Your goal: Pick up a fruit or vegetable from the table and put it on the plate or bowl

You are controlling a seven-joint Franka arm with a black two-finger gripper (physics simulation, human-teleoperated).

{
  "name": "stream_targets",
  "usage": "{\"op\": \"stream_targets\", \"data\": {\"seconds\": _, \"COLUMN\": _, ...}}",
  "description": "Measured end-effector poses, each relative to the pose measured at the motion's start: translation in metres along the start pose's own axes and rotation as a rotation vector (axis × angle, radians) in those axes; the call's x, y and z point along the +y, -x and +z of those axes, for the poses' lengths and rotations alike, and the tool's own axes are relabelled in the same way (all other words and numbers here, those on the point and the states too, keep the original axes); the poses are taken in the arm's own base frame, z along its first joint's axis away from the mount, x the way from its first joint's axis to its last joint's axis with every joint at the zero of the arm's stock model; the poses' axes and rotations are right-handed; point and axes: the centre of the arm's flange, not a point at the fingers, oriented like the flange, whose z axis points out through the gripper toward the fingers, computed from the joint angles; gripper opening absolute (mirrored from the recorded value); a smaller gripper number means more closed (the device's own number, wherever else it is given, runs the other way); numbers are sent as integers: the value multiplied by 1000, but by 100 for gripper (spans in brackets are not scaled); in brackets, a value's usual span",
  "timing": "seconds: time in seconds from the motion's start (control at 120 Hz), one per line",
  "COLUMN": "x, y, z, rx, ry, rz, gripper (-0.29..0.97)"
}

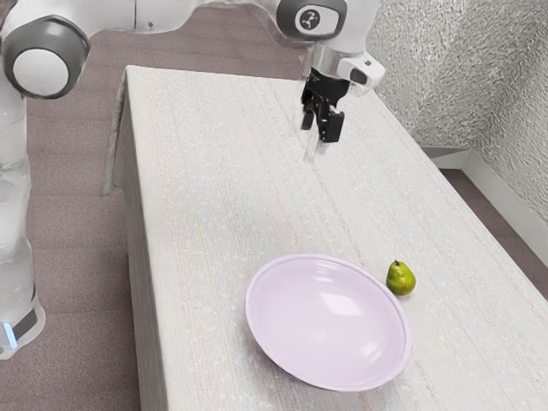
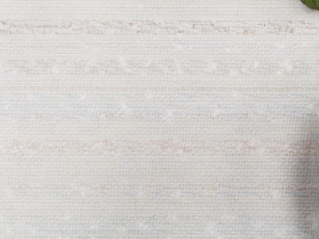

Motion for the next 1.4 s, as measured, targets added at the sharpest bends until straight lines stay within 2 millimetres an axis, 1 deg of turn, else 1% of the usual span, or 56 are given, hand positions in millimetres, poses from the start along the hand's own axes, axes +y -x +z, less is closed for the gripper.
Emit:
{"op": "stream_targets", "data": {"seconds": 0.017, "x": 0, "y": 0, "z": 0, "rx": 1, "ry": 0, "rz": 0, "gripper": 67}}
{"op": "stream_targets", "data": {"seconds": 0.033, "x": 0, "y": -24, "z": -33, "rx": 71, "ry": -3, "rz": 5, "gripper": 68}}
{"op": "stream_targets", "data": {"seconds": 0.042, "x": 0, "y": -33, "z": -45, "rx": 98, "ry": -7, "rz": 5, "gripper": 68}}
{"op": "stream_targets", "data": {"seconds": 0.067, "x": -4, "y": -49, "z": -69, "rx": 153, "ry": -20, "rz": 2, "gripper": 68}}
{"op": "stream_targets", "data": {"seconds": 0.083, "x": -6, "y": -60, "z": -73, "rx": 169, "ry": -29, "rz": 6, "gripper": 68}}
{"op": "stream_targets", "data": {"seconds": 0.1, "x": -6, "y": -69, "z": -72, "rx": 176, "ry": -38, "rz": 13, "gripper": 68}}
{"op": "stream_targets", "data": {"seconds": 0.142, "x": -5, "y": -90, "z": -58, "rx": 174, "ry": -53, "rz": 39, "gripper": 68}}
{"op": "stream_targets", "data": {"seconds": 0.183, "x": -6, "y": -107, "z": -41, "rx": 165, "ry": -63, "rz": 68, "gripper": 68}}
{"op": "stream_targets", "data": {"seconds": 0.2, "x": -7, "y": -115, "z": -30, "rx": 157, "ry": -67, "rz": 80, "gripper": 68}}
{"op": "stream_targets", "data": {"seconds": 0.275, "x": -7, "y": -150, "z": 31, "rx": 106, "ry": -76, "rz": 140, "gripper": 68}}
{"op": "stream_targets", "data": {"seconds": 0.308, "x": -11, "y": -161, "z": 48, "rx": 100, "ry": -79, "rz": 160, "gripper": 68}}
{"op": "stream_targets", "data": {"seconds": 0.342, "x": -14, "y": -168, "z": 58, "rx": 102, "ry": -82, "rz": 181, "gripper": 68}}
{"op": "stream_targets", "data": {"seconds": 0.383, "x": -16, "y": -173, "z": 62, "rx": 113, "ry": -84, "rz": 211, "gripper": 68}}
{"op": "stream_targets", "data": {"seconds": 0.408, "x": -12, "y": -175, "z": 57, "rx": 137, "ry": -81, "rz": 235, "gripper": 68}}
{"op": "stream_targets", "data": {"seconds": 0.458, "x": 6, "y": -178, "z": 48, "rx": 182, "ry": -52, "rz": 301, "gripper": 68}}
{"op": "stream_targets", "data": {"seconds": 0.567, "x": 53, "y": -187, "z": 44, "rx": 256, "ry": 22, "rz": 453, "gripper": 68}}
{"op": "stream_targets", "data": {"seconds": 0.6, "x": 67, "y": -191, "z": 53, "rx": 264, "ry": 53, "rz": 497, "gripper": 68}}
{"op": "stream_targets", "data": {"seconds": 0.658, "x": 88, "y": -201, "z": 76, "rx": 266, "ry": 101, "rz": 563, "gripper": 68}}
{"op": "stream_targets", "data": {"seconds": 0.708, "x": 99, "y": -210, "z": 95, "rx": 275, "ry": 135, "rz": 610, "gripper": 68}}
{"op": "stream_targets", "data": {"seconds": 0.758, "x": 105, "y": -215, "z": 108, "rx": 278, "ry": 153, "rz": 646, "gripper": 68}}
{"op": "stream_targets", "data": {"seconds": 0.833, "x": 118, "y": -218, "z": 120, "rx": 282, "ry": 181, "rz": 702, "gripper": 68}}
{"op": "stream_targets", "data": {"seconds": 0.925, "x": 132, "y": -218, "z": 126, "rx": 289, "ry": 202, "rz": 764, "gripper": 68}}
{"op": "stream_targets", "data": {"seconds": 1.0, "x": 136, "y": -218, "z": 134, "rx": 280, "ry": 208, "rz": 799, "gripper": 68}}
{"op": "stream_targets", "data": {"seconds": 1.133, "x": 137, "y": -221, "z": 154, "rx": 258, "ry": 225, "rz": 840, "gripper": 68}}
{"op": "stream_targets", "data": {"seconds": 1.2, "x": 134, "y": -222, "z": 162, "rx": 254, "ry": 230, "rz": 853, "gripper": 68}}
{"op": "stream_targets", "data": {"seconds": 1.267, "x": 129, "y": -223, "z": 175, "rx": 229, "ry": 228, "rz": 862, "gripper": 68}}
{"op": "stream_targets", "data": {"seconds": 1.4, "x": 123, "y": -220, "z": 183, "rx": 205, "ry": 221, "rz": 882, "gripper": 68}}
